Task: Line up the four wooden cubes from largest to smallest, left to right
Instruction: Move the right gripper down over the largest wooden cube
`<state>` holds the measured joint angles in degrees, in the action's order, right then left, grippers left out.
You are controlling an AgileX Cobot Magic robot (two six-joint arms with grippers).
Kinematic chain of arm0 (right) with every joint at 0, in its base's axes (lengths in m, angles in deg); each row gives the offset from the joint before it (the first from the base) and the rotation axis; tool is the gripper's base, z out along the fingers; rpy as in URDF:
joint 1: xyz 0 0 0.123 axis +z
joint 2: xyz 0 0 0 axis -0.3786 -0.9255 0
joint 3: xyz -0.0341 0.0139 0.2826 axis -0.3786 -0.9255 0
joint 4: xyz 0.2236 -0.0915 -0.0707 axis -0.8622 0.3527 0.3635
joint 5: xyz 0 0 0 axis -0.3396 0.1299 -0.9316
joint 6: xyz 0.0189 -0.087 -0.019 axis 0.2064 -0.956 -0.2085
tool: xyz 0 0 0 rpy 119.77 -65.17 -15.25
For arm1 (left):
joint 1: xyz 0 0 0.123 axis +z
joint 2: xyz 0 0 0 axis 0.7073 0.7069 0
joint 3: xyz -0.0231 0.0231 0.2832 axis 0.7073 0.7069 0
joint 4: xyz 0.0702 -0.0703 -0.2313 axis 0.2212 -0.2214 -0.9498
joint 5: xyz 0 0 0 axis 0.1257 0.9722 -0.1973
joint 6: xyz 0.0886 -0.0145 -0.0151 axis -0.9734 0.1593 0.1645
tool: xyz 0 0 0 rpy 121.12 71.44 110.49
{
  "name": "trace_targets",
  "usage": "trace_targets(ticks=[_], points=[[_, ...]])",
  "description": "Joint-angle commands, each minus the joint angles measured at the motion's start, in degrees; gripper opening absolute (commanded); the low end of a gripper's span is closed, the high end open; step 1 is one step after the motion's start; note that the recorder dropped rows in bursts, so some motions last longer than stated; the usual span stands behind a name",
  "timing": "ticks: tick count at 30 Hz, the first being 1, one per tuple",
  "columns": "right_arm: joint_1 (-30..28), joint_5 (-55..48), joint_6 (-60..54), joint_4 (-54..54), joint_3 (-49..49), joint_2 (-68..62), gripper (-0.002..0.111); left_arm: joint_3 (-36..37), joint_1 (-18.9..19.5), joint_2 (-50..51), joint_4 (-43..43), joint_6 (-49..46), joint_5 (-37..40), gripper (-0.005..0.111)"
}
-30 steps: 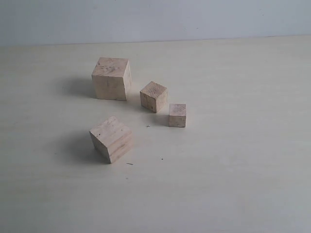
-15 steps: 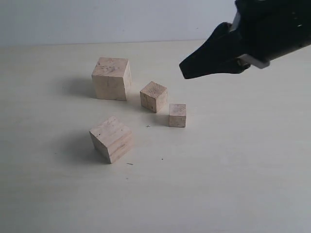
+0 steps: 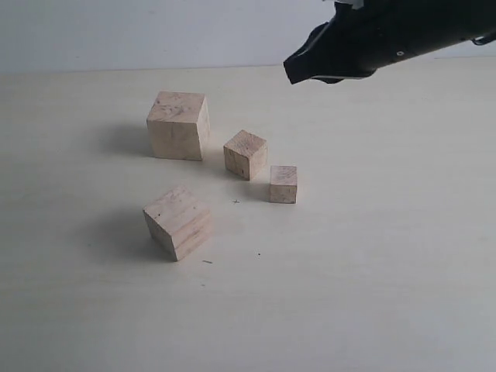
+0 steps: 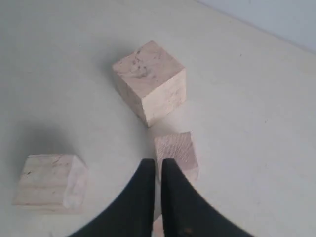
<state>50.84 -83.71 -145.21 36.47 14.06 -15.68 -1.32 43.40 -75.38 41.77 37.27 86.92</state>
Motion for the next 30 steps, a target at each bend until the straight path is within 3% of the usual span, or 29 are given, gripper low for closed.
trace_targets(ticks=[1,8,11,23,30], points=[[0.1,0.5,-8.9,-0.5,6.2,-6.4,0.025,0.2,-0.3,-0.3,-0.3,-0.2,-0.5,0.000],[0.1,-0.5,-20.5,-0.5,14.0,-16.1,0.081,0.2,-0.3,-0.3,-0.3,-0.2,-0.5,0.000],[0.1,-0.5,-20.6,-2.0,17.0,-19.5,0.094,0.2,-0.3,-0.3,-0.3,-0.2,-0.5,0.000],[5.7,-4.5,-34.6,-9.1,27.8,-31.5,0.098,0.2,-0.3,-0.3,-0.3,-0.2,-0.5,0.000],[6.0,-3.5,-35.5,-9.0,31.8,-36.9,0.098,0.2,-0.3,-0.3,-0.3,-0.2,-0.5,0.000]])
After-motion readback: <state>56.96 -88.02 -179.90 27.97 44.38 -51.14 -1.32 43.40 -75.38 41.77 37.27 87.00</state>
